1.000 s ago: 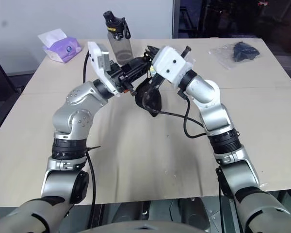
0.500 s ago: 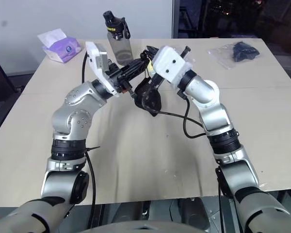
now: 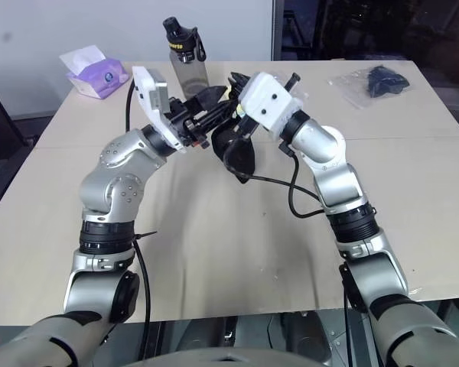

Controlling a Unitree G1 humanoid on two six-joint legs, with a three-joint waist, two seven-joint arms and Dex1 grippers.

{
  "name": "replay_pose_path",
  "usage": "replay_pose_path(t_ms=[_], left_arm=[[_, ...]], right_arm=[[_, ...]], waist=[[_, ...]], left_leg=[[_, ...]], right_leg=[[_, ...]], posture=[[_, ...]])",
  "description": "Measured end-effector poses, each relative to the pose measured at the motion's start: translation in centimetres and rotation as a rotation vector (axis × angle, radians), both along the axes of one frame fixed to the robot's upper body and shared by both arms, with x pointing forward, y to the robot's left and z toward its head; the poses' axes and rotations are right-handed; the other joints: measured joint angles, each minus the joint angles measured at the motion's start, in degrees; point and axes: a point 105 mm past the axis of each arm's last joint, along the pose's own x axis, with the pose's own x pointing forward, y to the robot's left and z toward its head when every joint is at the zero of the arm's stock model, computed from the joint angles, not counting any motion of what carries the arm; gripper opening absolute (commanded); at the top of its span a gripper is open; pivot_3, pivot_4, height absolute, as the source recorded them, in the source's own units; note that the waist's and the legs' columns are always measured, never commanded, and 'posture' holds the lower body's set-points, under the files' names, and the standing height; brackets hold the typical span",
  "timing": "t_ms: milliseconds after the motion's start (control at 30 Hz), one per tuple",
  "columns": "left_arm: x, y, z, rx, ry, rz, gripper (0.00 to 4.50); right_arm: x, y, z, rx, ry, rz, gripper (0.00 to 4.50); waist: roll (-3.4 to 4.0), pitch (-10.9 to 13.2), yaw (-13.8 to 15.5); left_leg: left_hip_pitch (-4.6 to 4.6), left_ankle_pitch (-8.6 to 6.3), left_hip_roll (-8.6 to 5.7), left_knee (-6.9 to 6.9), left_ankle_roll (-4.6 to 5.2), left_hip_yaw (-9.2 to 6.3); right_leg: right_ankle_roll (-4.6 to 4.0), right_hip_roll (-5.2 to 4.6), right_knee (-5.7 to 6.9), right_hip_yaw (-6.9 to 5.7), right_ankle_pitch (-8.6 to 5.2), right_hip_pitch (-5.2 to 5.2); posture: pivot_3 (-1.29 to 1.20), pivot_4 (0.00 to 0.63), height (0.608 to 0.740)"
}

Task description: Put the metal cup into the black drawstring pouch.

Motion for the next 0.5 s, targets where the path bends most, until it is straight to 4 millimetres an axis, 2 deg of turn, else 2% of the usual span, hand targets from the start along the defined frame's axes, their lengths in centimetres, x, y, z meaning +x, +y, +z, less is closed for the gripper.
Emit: replay_pose_path(t_ms=[100, 200, 300, 500], left_arm=[[0.02, -0.03, -0.05, 0.000, 0.002, -0.003, 2.17], [0.04, -0.21, -0.03, -0.011, 0.006, -0.012, 1.37], [-0.16, -0.63, -0.02, -0.030, 0.013, -0.040, 0.18], [-0.15, -0.59, -0.02, -0.026, 0.011, -0.038, 0.12]], right_arm=[[-0.03, 0.05, 0.03, 0.006, 0.002, 0.005, 0.00], [-0.13, 0.21, 0.07, 0.013, 0.005, 0.015, 0.00], [-0.09, 0.06, 0.20, 0.019, 0.004, 0.011, 0.00], [-0.09, 0.06, 0.30, 0.031, 0.003, 0.010, 0.00]], waist=[[0.00, 0.0, 0.0], [0.00, 0.0, 0.0], [0.00, 0.0, 0.1], [0.00, 0.0, 0.0]], left_leg=[[0.00, 0.00, 0.00, 0.00, 0.00, 0.00], [0.00, 0.00, 0.00, 0.00, 0.00, 0.00], [0.00, 0.00, 0.00, 0.00, 0.00, 0.00], [0.01, 0.00, 0.00, 0.00, 0.00, 0.00]], right_leg=[[0.00, 0.00, 0.00, 0.00, 0.00, 0.00], [0.00, 0.00, 0.00, 0.00, 0.00, 0.00], [0.00, 0.00, 0.00, 0.00, 0.00, 0.00], [0.00, 0.00, 0.02, 0.00, 0.00, 0.00]], posture=[[0.00, 0.150, 0.740], [0.00, 0.150, 0.740], [0.00, 0.150, 0.740], [0.00, 0.150, 0.740]])
